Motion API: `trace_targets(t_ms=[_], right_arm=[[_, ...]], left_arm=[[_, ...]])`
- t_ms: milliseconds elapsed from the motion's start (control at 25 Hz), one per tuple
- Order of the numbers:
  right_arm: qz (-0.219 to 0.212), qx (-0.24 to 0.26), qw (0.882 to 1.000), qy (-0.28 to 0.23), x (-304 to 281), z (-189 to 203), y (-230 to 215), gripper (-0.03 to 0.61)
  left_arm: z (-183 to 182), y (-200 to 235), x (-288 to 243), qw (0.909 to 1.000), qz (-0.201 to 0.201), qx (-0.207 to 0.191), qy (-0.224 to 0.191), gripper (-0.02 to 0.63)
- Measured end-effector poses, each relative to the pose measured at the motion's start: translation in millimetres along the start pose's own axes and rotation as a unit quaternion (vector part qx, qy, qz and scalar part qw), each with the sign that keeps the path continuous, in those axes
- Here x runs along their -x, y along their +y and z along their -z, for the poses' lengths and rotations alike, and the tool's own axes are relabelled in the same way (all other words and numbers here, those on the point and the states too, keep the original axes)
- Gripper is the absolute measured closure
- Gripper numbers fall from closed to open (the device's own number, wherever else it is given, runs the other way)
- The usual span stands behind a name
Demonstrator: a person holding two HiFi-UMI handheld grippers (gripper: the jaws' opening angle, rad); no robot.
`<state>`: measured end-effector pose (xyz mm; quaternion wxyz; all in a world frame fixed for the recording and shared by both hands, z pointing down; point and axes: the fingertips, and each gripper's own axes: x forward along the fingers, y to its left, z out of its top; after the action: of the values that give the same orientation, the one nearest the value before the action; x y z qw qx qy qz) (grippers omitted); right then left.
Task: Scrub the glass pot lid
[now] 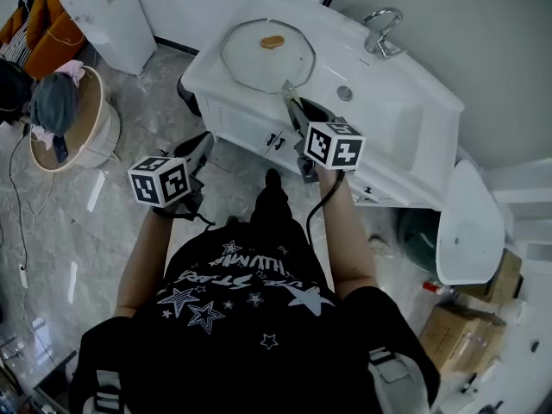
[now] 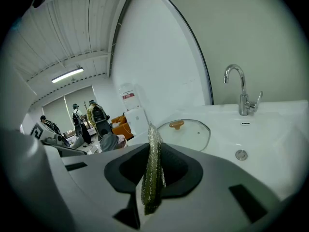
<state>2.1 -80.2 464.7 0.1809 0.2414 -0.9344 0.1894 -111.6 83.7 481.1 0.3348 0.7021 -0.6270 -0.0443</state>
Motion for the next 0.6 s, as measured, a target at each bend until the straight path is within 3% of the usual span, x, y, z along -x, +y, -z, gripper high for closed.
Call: trace_targets(t_ms=[400,600], right_arm=[[0.021,-0.017,0.999,0.022,40,46,-1,0.508],[0.02,-0.013,0.999,0.041,53,66,0,0.508]], left_arm=[[30,-22,-1,0.9995,0.017,-0.011,0.024,0.606],[25,-24,-5,0.9996,-0.006,-0.028,-0.001,0.606]])
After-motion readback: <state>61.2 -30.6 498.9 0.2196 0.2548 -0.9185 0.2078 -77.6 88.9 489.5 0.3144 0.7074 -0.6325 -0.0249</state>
